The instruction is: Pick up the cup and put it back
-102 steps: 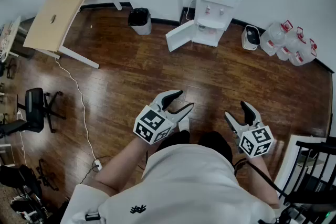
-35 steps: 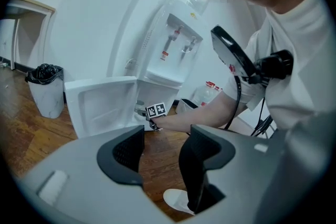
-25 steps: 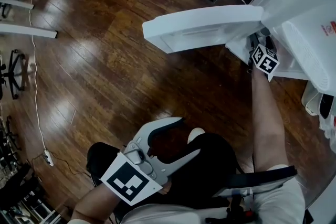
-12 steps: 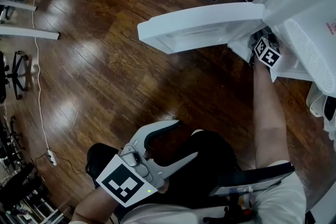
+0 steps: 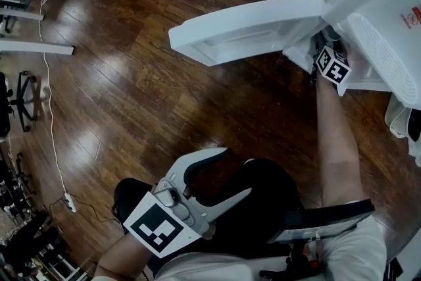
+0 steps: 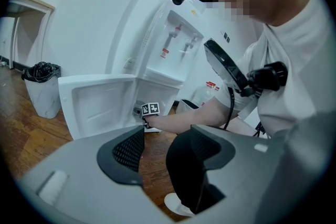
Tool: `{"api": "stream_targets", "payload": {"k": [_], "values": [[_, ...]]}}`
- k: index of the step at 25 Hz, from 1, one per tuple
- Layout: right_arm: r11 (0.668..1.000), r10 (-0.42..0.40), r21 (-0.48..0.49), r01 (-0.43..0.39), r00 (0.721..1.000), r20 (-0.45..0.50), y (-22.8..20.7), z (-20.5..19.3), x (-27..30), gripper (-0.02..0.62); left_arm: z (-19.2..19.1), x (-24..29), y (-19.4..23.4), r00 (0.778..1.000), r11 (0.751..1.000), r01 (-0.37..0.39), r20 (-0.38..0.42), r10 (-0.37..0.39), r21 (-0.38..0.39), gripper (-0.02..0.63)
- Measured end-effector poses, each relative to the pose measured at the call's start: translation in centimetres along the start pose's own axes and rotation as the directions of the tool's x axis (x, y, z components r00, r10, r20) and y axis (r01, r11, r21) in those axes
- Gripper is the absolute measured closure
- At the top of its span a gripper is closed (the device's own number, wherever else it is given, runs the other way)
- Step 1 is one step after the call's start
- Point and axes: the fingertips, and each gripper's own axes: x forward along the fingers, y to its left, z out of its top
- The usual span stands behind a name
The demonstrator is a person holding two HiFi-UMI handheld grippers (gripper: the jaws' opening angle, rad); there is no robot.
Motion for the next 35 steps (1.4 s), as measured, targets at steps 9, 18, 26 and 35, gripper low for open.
{"api": "stream_targets", "payload": {"k": [9, 18, 26, 35], "values": [[1.000, 0.013, 0.018, -0.013, 1.000, -0.017, 1.6, -0.4, -4.8, 0.296, 1.1, -1.7, -1.5, 1.000, 1.000, 0.014, 0.022, -0.014, -0.001, 0.345], [0.999, 0.044, 0.005, -0.044, 0.997, -0.059, 5.2, 2.3, -14.1, 0.298, 4.7, -5.9, -5.5, 0.996, 0.995, 0.086, -0.005, -0.086, -0.060, 0.345], [0.992, 0.126, -0.010, -0.129, 0.983, -0.136, 11.3, 7.4, -26.0, 0.298, 9.8, -12.4, -9.4, 0.994, 0.985, 0.100, -0.018, -0.104, -0.140, 0.345], [0.977, 0.214, 0.017, -0.213, 0.968, -0.133, 17.5, 20.0, -41.6, 0.298, 18.8, -19.9, -14.6, 0.993, 0.988, 0.109, -0.037, -0.113, -0.109, 0.345]]}}
